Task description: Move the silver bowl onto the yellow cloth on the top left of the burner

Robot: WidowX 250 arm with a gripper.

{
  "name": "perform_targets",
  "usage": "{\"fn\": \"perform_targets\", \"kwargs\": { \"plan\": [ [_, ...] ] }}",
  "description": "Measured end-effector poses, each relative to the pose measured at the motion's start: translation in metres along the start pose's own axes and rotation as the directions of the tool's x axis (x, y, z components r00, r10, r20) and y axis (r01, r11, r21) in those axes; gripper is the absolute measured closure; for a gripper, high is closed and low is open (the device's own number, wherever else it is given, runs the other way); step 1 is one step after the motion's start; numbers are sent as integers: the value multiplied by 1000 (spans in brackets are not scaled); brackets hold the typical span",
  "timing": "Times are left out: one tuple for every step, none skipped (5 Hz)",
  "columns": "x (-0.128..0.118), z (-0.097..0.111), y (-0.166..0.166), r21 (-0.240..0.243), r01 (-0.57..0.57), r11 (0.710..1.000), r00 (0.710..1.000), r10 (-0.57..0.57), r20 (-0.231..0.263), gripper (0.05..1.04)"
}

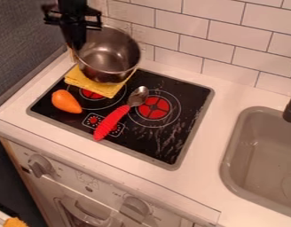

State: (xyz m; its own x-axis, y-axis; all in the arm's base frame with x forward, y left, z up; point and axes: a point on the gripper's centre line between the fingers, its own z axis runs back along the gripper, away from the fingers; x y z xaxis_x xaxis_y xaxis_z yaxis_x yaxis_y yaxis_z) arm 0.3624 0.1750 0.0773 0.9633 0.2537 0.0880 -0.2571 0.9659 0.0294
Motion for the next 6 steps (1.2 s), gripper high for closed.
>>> {"fn": "perform_targets", "kwargs": {
  "plan": [
    [4, 1, 0, -1, -8, 1000, 1000, 8, 19, 975],
    [4, 1, 0, -1, -10, 1000, 1000, 10, 20, 796],
    [5, 1, 0, 6, 0, 1000, 1000, -1, 25, 509],
    [6, 10, -5, 11, 32, 999, 999, -33, 37, 210],
    [5, 44, -25, 21, 104, 994, 991, -105, 87, 75],
    [0, 60, -55, -5, 209, 978, 972, -207, 113, 79]
  ]
}}
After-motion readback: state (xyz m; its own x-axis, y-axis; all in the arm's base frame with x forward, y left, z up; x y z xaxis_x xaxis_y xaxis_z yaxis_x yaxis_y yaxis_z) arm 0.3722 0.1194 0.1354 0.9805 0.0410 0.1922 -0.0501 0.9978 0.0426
